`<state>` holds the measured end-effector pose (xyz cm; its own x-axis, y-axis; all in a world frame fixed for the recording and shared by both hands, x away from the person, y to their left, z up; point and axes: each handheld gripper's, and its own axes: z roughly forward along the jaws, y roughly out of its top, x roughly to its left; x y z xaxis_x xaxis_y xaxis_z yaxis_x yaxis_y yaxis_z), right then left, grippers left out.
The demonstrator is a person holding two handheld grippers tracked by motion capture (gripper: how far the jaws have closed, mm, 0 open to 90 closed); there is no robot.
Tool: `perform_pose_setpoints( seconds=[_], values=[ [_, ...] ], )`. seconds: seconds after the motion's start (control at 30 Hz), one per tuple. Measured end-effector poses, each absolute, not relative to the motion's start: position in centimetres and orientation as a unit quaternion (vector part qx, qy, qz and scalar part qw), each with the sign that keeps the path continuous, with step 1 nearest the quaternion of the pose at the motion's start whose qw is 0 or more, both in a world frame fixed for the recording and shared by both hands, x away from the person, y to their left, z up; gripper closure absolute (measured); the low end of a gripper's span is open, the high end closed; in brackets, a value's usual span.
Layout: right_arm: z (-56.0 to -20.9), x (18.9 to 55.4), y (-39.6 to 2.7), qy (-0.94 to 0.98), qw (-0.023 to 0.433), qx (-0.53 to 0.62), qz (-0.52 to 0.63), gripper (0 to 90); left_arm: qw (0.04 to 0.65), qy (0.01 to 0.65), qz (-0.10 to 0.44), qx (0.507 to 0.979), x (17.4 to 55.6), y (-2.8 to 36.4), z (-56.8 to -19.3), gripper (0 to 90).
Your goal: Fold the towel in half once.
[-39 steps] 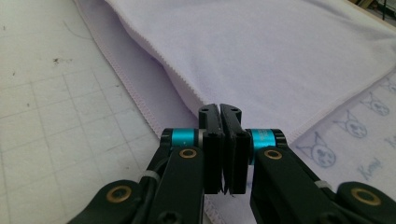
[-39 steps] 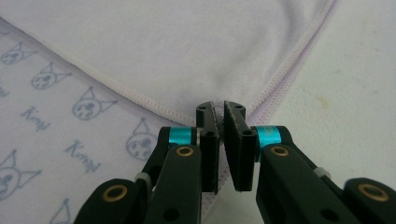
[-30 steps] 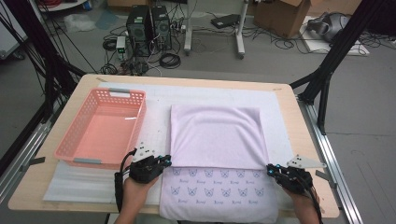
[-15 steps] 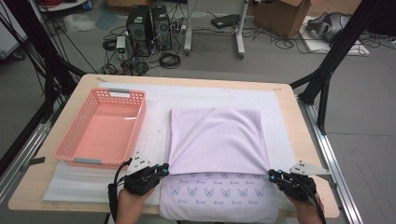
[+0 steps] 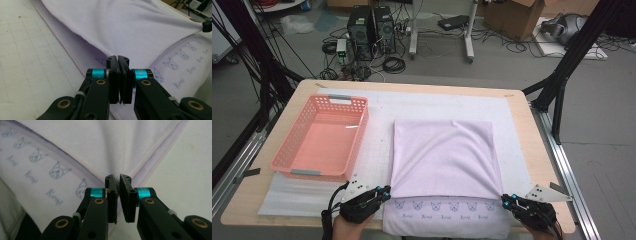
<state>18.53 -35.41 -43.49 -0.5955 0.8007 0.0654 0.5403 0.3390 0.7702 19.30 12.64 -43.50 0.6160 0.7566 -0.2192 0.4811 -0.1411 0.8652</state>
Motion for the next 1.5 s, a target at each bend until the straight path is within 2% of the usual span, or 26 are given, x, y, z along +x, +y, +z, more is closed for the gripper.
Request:
perform_pose_setpoints(
  seconds=[1.0,1.07,1.13,1.2,1.27,1.5],
  values=[
    [-43.4,13.2,-36.4,0.814,0.135,0.398,0.400,84.4,0.513,0.384,0.126,0.758,14.0,13.5,-43.8,87.3],
    [-43.5,13.3,-36.3,0.814,0.134,0.401,0.398,81.5,0.512,0.389,0.126,0.755,14.3,13.4,-43.9,83.8],
    [-43.5,13.5,-36.2,0.807,0.139,0.408,0.404,65.2,0.510,0.402,0.129,0.749,14.9,13.5,-44.0,68.7],
    [-43.4,13.8,-36.4,0.794,0.148,0.420,0.414,60.8,0.518,0.413,0.133,0.737,15.7,13.7,-43.8,61.5],
    [-43.3,14.4,-36.7,0.783,0.156,0.434,0.418,58.5,0.522,0.420,0.130,0.731,16.6,13.7,-43.6,59.7],
    [-43.4,17.1,-37.0,0.771,0.172,0.458,0.409,59.9,0.504,0.438,0.125,0.734,21.3,12.9,-43.6,59.9]
  ],
)
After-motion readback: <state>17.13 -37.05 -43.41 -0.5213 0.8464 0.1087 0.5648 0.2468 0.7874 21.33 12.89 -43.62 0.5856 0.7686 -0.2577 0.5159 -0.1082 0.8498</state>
